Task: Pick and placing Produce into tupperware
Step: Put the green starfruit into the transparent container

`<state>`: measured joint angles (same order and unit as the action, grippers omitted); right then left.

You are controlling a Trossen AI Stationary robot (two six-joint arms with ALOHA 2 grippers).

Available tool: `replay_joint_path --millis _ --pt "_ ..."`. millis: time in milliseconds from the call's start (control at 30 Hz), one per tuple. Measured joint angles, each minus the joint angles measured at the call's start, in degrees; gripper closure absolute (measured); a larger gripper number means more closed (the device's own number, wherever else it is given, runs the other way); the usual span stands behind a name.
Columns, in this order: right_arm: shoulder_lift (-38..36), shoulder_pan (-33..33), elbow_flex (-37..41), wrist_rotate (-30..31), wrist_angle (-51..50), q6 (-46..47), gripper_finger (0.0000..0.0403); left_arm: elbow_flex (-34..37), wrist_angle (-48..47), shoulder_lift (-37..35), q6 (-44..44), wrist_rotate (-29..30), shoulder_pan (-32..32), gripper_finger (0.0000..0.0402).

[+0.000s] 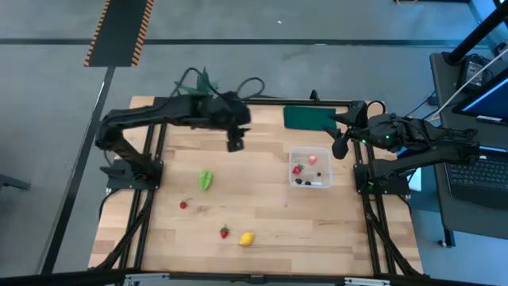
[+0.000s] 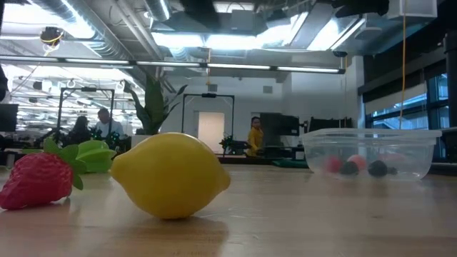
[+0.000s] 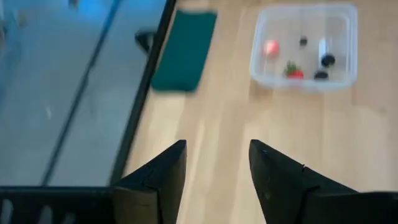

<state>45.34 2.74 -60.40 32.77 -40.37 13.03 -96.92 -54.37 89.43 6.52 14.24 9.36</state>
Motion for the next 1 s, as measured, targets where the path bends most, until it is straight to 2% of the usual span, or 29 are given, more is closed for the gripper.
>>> replay_joint_path --millis 167,300,567,767,1000 --pt "0.02 0.0 0.0 0.13 0.43 -0.86 0.0199 0.0 -11.89 -2.88 -9.19 0.02 -0.83 0.022" --pt "0.02 0.0 0.0 0.56 1.49 -1.91 0.0199 0.11 -18.31 -2.66 -9.39 0.26 -3.59 0.0195" --pt "0.02 0.0 -0.01 0.68 4.0 -4.56 0.0199 4.43 -19.01 -2.38 -9.11 1.84 -7.6 0.0137" --pt "0.02 0.0 -0.02 0.68 4.67 -4.58 0.0199 6.74 -19.36 -2.39 -8.97 5.6 -8.3 0.0099" --pt "0.02 0.0 -0.02 0.68 5.5 -4.38 0.0199 7.19 -20.49 -2.38 -12.3 7.46 -7.86 0.008"
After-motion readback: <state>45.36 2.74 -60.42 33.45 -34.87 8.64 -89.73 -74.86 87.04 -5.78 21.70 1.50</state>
